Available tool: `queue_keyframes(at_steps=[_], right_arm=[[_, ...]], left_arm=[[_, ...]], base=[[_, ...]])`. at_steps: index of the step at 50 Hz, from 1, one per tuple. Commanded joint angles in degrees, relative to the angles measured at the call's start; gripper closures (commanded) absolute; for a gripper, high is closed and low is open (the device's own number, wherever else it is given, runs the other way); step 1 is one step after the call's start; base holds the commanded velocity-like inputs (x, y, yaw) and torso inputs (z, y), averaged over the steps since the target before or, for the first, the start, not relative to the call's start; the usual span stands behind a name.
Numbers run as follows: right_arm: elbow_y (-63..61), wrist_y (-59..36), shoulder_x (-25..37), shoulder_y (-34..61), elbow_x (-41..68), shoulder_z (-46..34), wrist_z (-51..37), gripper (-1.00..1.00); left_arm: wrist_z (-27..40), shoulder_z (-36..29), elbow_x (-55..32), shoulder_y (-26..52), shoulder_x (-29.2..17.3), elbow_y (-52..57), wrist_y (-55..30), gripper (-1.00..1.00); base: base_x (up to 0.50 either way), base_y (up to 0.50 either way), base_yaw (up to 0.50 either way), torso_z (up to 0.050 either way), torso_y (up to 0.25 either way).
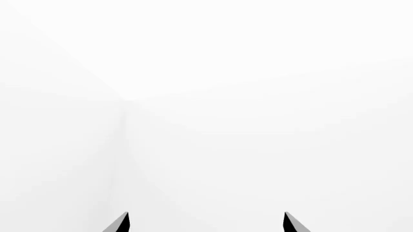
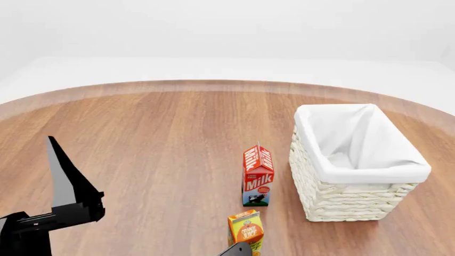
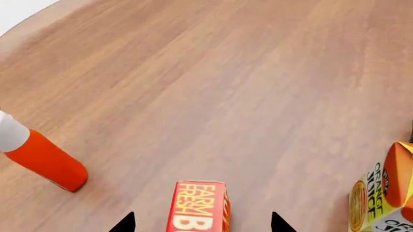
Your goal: Pick up the cream cheese box and the butter, and put them in the basket.
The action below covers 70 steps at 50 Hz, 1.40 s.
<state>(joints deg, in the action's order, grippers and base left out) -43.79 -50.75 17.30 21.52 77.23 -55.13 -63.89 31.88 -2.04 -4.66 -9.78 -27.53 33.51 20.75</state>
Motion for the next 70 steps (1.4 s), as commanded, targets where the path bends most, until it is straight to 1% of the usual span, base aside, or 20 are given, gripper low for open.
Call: queue_keyframes(at_steps=[1,12,28,41,70], right_arm=[[1.31,0.65,-1.26,-1.50,-1.15,-1.27,0.11,-1.00],[2.56,2.60,-1.05,-2.59,0.40,0.20,-0.43,-1.00],[4.79,3.38,-0.61,-3.76,-1.77,-0.56,0.31,-1.00],[7.21,3.64,-0.60,-4.74,-1.32,-1.27,1.23,-1.00],[11.51,3.16,-1.82,-2.65,-0.37,-1.57,1.37,-1.00]], left_arm=[[0.24,0.65,-0.60,-0.10,-0.27,-0.31,0.25,-1.00],[0.37,0.82,-0.70,-0.12,-0.37,-0.37,0.39,-1.00],[0.56,0.91,-0.66,-0.41,-0.48,-0.05,0.35,-1.00],[0.60,0.81,-0.61,-0.24,-0.52,-0.25,0.47,-1.00],[0.61,0.44,-0.78,-0.07,-0.62,-0.68,0.57,-1.00]], base=[[0.00,0.00,0.00,0.000,0.000],[0.00,0.00,0.00,0.000,0.000],[0.00,0.00,0.00,0.000,0.000],[0.00,0.00,0.00,0.000,0.000],[0.00,0.00,0.00,0.000,0.000]])
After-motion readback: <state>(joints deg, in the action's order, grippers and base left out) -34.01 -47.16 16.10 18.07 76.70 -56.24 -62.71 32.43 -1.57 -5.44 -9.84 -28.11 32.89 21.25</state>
